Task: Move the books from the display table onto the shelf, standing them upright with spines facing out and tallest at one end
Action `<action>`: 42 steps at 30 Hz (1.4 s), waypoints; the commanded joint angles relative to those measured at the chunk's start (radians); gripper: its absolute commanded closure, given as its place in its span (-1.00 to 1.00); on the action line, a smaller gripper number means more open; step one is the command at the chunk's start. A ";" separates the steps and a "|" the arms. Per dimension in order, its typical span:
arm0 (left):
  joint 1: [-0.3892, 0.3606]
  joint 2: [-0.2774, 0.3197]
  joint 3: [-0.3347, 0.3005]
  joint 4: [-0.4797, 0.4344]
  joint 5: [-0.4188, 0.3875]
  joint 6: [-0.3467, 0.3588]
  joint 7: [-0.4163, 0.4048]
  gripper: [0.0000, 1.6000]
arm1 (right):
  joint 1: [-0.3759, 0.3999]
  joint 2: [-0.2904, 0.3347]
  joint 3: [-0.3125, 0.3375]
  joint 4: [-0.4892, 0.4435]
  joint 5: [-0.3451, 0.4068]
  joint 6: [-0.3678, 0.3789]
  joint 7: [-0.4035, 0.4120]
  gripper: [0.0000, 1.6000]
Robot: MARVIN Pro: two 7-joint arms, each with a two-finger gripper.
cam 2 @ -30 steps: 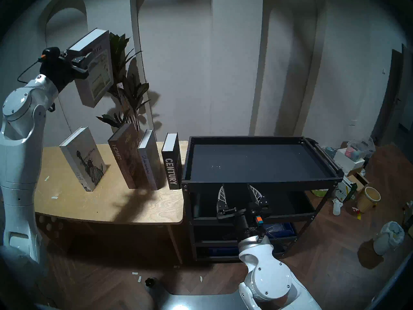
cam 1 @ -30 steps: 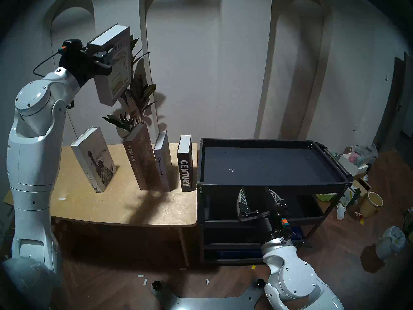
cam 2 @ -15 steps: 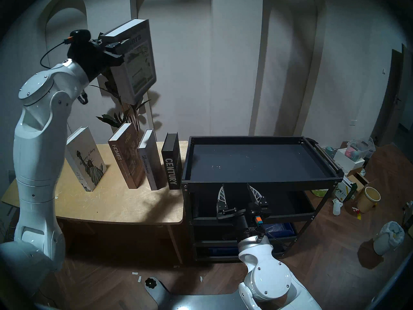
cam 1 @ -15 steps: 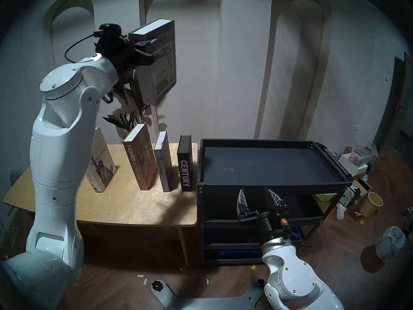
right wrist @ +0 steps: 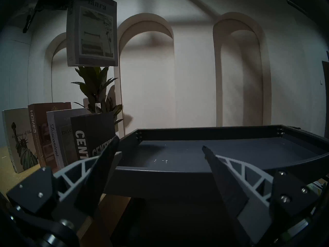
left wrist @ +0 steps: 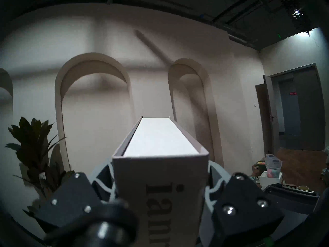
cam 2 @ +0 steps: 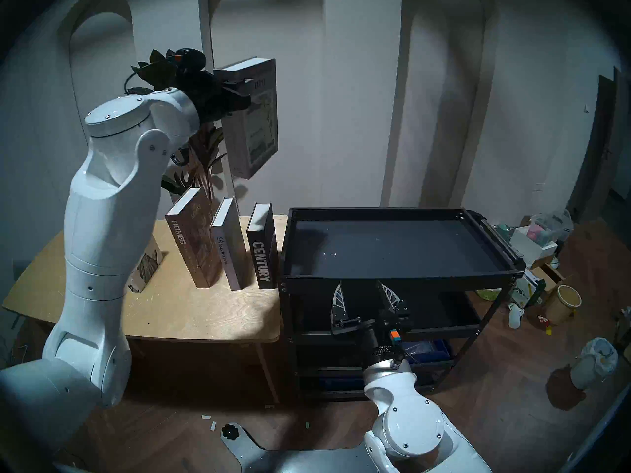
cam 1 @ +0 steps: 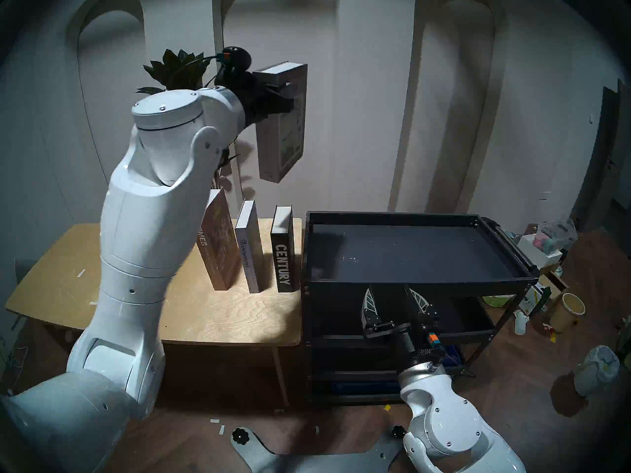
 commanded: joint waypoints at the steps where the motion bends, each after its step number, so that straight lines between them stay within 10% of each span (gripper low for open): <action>1: -0.074 -0.103 0.017 -0.010 0.010 0.067 0.110 1.00 | 0.006 0.001 0.001 -0.023 -0.002 -0.007 0.000 -1.00; 9: -0.038 -0.201 0.014 -0.054 0.009 0.175 0.269 1.00 | 0.012 0.005 -0.002 -0.026 0.001 -0.009 -0.007 -1.00; 25: 0.081 -0.376 -0.011 -0.172 0.003 0.175 0.516 1.00 | 0.211 -0.077 -0.096 -0.062 -0.026 0.031 0.039 -1.00; 42: 0.269 -0.452 0.125 -0.285 -0.012 0.175 0.656 1.00 | 0.393 -0.163 -0.156 0.019 -0.072 0.149 0.132 -1.00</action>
